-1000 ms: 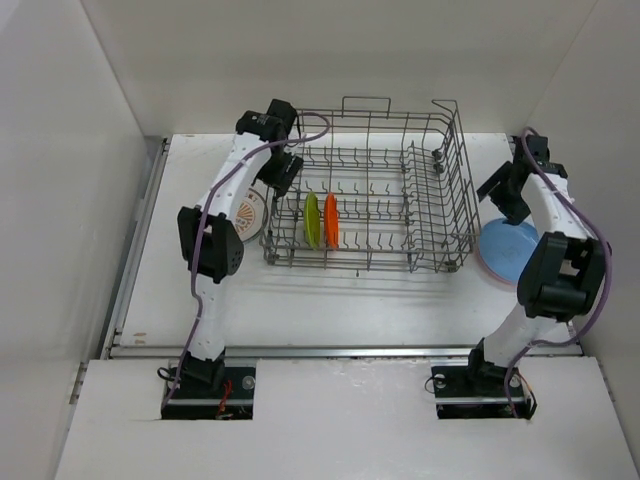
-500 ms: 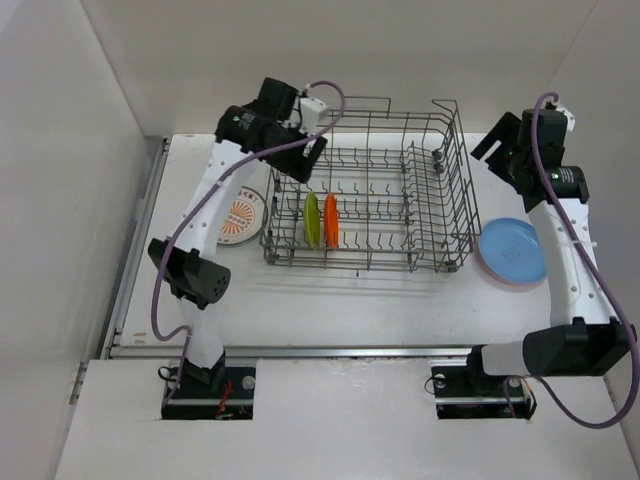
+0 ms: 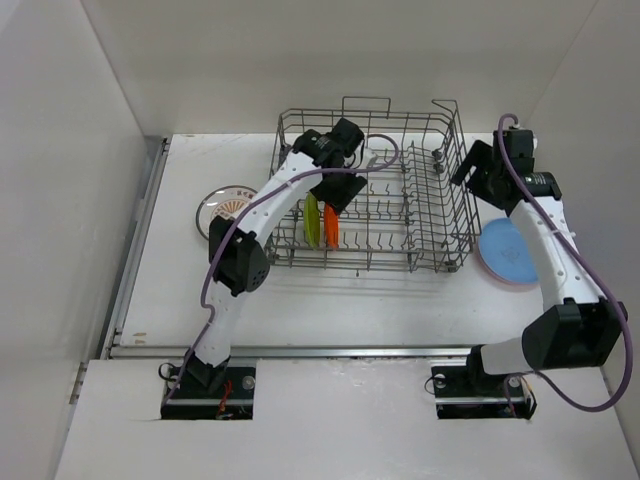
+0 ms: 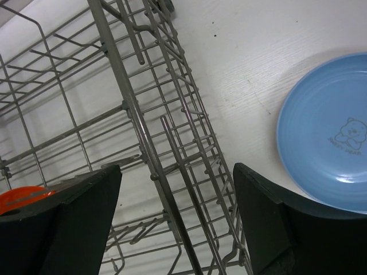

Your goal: Unload the plates from the dish rack

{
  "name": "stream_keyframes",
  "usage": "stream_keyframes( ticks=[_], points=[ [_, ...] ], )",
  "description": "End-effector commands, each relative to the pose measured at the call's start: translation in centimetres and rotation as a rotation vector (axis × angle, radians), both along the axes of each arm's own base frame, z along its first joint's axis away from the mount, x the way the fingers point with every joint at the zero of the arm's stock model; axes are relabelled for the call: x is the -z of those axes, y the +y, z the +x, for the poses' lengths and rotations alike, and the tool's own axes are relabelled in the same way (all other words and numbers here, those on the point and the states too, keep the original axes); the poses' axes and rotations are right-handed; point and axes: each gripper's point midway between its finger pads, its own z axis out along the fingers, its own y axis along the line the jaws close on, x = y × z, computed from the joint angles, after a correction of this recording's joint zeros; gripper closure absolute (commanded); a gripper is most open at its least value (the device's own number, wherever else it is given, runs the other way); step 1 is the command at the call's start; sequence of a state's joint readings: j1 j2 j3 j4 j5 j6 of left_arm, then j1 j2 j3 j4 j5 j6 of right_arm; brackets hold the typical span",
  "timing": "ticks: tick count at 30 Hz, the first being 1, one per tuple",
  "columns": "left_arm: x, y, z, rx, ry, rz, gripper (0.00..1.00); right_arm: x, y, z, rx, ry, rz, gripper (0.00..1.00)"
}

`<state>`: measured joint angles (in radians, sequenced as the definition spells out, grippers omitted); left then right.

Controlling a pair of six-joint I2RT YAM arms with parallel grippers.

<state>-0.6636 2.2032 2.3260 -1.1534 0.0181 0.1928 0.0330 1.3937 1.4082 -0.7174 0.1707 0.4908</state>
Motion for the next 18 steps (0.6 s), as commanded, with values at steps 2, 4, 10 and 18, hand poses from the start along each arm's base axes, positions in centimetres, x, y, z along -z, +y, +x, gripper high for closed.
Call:
stream_keyframes(
  ticks=[2, 4, 10, 18],
  points=[
    [-1.8, 0.4, 0.8, -0.075, -0.059, -0.007, 0.47, -0.3, 0.2, 0.9, -0.028, -0.031, -0.018, 0.15],
    [-0.6, 0.4, 0.4, -0.079, -0.016, 0.013, 0.53, 0.4, 0.2, 1.0, -0.028, -0.019, -0.018, 0.15],
    [2.2, -0.6, -3.1, -0.048, 0.205, -0.013, 0.93, 2.4, 0.3, 1.9, -0.048, 0.024, -0.028, 0.15],
    [1.7, -1.4, -3.5, -0.067, 0.246, -0.082, 1.0, 1.6, 1.1, 2.9, -0.111, -0.002, -0.043, 0.2]
  ],
)
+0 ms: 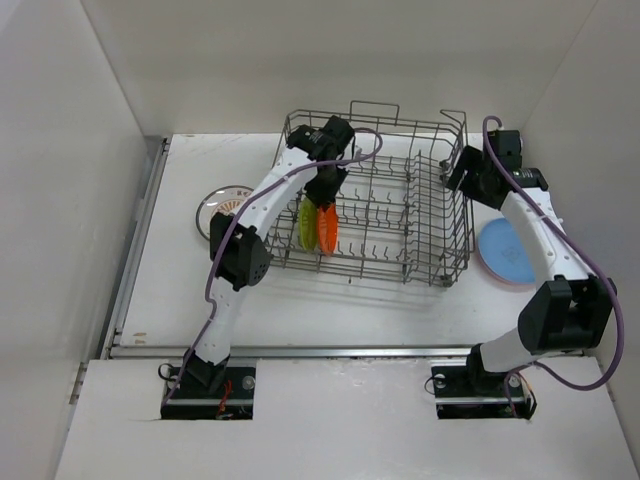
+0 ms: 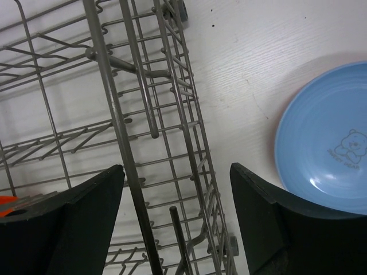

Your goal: Unload the plates from the dish rack

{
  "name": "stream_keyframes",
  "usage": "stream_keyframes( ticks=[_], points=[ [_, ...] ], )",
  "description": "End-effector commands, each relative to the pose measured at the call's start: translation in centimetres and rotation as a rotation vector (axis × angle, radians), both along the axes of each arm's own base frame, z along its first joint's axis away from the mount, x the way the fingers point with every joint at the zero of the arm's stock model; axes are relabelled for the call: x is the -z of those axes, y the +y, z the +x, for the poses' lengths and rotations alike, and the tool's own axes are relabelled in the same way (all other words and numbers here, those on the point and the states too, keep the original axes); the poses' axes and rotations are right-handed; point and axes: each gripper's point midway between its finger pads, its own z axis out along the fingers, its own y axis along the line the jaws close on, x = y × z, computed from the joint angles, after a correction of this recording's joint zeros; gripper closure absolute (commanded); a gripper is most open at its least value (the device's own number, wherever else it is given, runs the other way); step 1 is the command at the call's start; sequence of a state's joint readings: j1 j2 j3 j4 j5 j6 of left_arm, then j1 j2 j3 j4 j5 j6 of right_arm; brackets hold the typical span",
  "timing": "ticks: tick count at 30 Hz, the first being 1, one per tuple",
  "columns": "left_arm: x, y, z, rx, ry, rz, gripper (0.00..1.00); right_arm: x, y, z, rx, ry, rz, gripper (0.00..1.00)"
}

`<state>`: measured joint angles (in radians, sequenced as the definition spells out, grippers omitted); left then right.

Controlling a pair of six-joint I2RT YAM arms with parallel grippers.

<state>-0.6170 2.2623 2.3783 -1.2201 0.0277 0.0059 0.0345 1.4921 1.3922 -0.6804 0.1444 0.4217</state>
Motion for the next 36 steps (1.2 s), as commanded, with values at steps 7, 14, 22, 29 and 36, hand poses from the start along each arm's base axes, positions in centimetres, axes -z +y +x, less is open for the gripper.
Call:
stream_keyframes(
  ticks=[7, 14, 22, 29, 36],
  points=[
    [-7.5, -2.2, -1.0, 0.114, -0.158, -0.143, 1.0, -3.2, 0.1, 1.9, -0.049, -0.106, -0.054, 0.33],
    [-12.9, -1.5, -0.9, 0.058, -0.315, -0.196, 1.0, -4.4, 0.2, 2.7, -0.067, -0.121, -0.061, 0.4],
    [-15.2, 1.5, -0.6, -0.05, -0.41, -0.124, 1.0, -5.2, 0.5, 2.7, -0.089, -0.14, -0.056, 0.46],
    [-18.4, 2.5, 0.0, -0.088, -0.522, -0.134, 1.0, -4.8, 0.7, 2.6, -0.096, -0.131, -0.05, 0.46],
    [-18.9, 3.1, -3.4, -0.029, -0.399, -0.263, 1.0, -4.1, 0.7, 2.8, -0.096, -0.121, -0.05, 0.47]
  ],
)
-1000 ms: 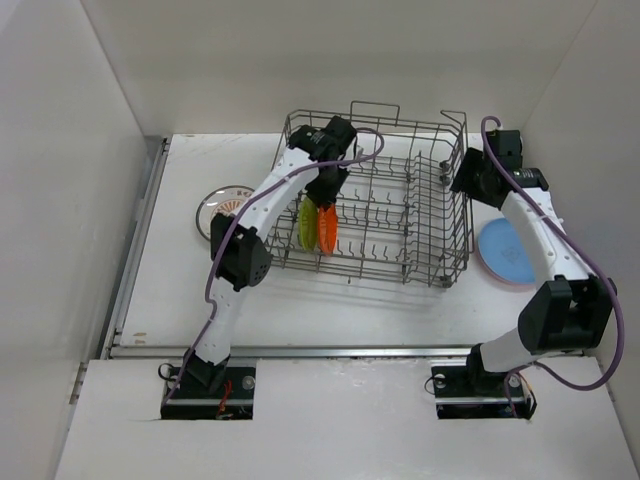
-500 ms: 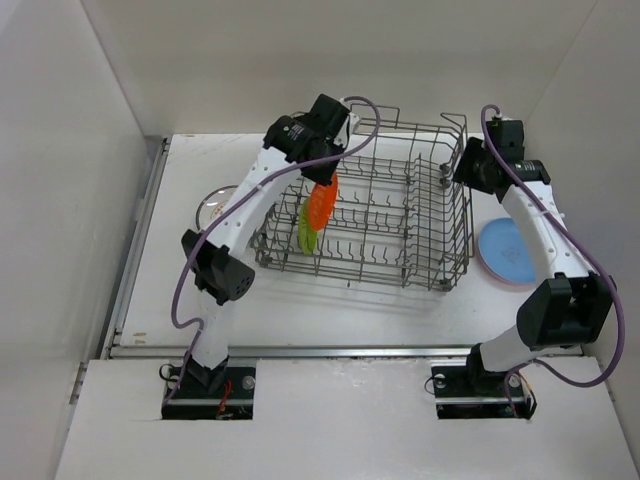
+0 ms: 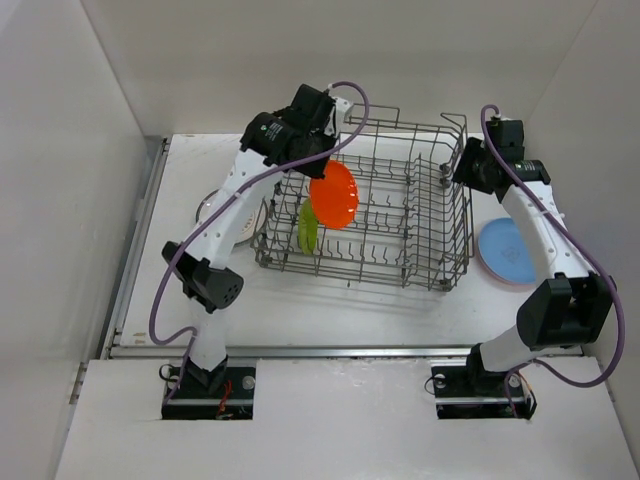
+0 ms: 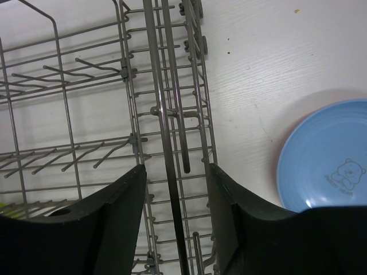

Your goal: Unload the plates from the dish rack

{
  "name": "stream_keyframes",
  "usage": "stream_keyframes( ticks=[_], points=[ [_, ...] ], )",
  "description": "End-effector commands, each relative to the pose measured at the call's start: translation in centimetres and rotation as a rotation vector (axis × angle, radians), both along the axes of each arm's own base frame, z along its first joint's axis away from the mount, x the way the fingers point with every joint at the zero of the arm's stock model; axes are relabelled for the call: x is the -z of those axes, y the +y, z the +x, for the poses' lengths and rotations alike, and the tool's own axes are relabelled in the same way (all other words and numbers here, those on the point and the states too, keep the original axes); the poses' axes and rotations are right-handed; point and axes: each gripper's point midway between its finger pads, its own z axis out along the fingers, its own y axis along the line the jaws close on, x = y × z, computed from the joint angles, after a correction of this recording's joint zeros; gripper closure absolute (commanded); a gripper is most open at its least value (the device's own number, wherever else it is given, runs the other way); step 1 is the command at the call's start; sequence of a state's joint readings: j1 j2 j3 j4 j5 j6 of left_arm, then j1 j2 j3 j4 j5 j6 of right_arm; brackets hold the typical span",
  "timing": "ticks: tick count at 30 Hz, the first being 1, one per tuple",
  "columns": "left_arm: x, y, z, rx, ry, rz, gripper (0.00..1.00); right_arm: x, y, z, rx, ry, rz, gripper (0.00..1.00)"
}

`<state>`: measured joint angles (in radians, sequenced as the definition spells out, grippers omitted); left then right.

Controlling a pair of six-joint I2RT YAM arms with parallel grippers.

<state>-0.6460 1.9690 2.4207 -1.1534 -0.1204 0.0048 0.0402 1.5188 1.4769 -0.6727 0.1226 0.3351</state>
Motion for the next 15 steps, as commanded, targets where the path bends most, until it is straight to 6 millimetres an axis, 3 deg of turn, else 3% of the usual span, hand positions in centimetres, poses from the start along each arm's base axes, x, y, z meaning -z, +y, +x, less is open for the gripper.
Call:
stream_keyframes(
  ticks=[1, 3, 4, 7, 9, 10, 11, 15],
  points=[
    [-3.6, 0.1, -4.8, 0.137, 0.075, -0.187, 1.0, -1.7, 0.4, 1.2, -0.018, -0.065, -0.002, 0.47],
    [-3.3, -0.4, -7.6, 0.277, 0.155, -0.229, 1.0, -1.1, 0.4, 1.3, -0.018, -0.051, -0.003, 0.48],
    [-1.9, -1.2, -9.7, 0.431, 0.229, -0.235, 1.0, -1.1, 0.4, 1.4, -0.018, -0.051, -0.003, 0.48],
    [1.8, -0.7, -14.9, 0.61, 0.394, -0.174, 1.0, -1.1, 0.6, 2.7, -0.025, -0.051, 0.003, 0.67],
    [4.0, 0.2, -16.5, 0.707, 0.43, -0.093, 1.0, -2.5, 0.6, 3.9, -0.025, -0.083, 0.004, 0.88],
    [4.6, 1.0, -17.2, 0.722, 0.446, -0.066, 1.0, -2.2, 0.7, 4.9, -0.025, -0.084, 0.004, 0.92],
    [6.5, 1.8, -18.2, 0.735, 0.503, -0.026, 1.0, -2.4, 0.7, 5.4, -0.025, -0.09, 0.004, 0.97],
    [9.6, 2.7, -18.8, 0.772, 0.474, 0.058, 1.0, -3.7, 0.4, 7.8, -0.012, -0.127, -0.016, 1.0]
  ],
)
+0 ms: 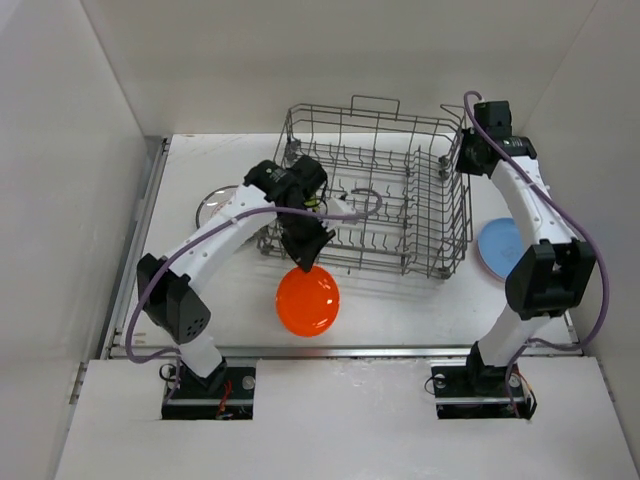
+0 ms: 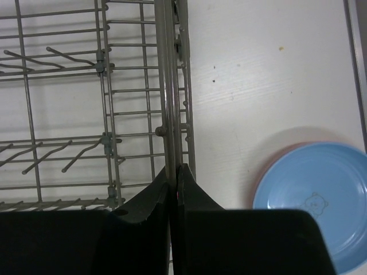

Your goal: Unload the plates from the dish rack

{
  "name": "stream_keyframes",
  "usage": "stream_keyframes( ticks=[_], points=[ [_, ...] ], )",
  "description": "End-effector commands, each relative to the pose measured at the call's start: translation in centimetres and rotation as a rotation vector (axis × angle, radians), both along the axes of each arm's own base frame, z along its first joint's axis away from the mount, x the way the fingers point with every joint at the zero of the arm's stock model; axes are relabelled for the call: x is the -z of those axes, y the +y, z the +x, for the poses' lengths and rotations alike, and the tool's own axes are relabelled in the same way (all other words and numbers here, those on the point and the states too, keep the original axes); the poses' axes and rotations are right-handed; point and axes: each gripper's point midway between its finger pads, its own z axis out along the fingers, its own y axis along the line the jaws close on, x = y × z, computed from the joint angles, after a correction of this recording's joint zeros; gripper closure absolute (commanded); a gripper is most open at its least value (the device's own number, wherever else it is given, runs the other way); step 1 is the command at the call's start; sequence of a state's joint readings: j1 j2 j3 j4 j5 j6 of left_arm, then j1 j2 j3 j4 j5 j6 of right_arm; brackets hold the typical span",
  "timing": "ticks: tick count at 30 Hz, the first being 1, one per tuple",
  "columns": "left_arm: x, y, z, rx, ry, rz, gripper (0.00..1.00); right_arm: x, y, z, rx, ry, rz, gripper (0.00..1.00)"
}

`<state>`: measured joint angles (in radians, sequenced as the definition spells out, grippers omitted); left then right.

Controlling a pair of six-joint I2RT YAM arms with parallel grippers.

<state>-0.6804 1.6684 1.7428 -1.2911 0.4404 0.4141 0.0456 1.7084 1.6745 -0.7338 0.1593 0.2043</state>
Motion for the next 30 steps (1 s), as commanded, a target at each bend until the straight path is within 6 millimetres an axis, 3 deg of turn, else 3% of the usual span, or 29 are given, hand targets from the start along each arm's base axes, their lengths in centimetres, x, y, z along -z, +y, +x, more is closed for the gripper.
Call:
stream_keyframes(
  ticks=[1, 3, 5, 12, 13, 21, 26, 30],
  points=[
    [0.4, 0.5, -1.3, 0.121, -0.063, -0.03, 1.0, -5.5, 1.2, 4.7, 0.044, -0.214, 0.114, 1.0],
    [1.8, 0.9, -2.0, 0.108, -0.057, -0.019, 1.0, -5.0, 1.3, 5.6, 0.05, -0.209, 0.12, 1.0],
    [2.8, 0.6, -1.3, 0.083, -0.097, -0.028, 1.0, -4.9, 1.3, 6.6, 0.05, -0.212, 0.121, 1.0],
    [6.8, 4.0, -0.4, -0.054, -0.134, 0.042, 1.0, -5.0, 0.8, 7.0, 0.052, -0.212, 0.084, 1.0],
    [8.1, 4.5, -1.1, -0.053, -0.115, 0.058, 1.0, -5.6, 0.7, 6.8, 0.046, -0.222, 0.077, 1.0],
    [10.8, 2.9, 1.8, -0.098, -0.172, 0.04, 1.0, -6.4, 1.8, 6.0, -0.002, -0.242, 0.115, 1.0],
    [12.0, 3.0, 2.0, -0.079, -0.186, 0.047, 1.0, -6.5, 1.7, 5.4, -0.008, -0.246, 0.108, 1.0],
    [12.8, 3.7, 2.2, -0.068, -0.196, 0.089, 0.87, -6.6, 1.9, 5.2, -0.016, -0.245, 0.115, 0.99]
  ],
)
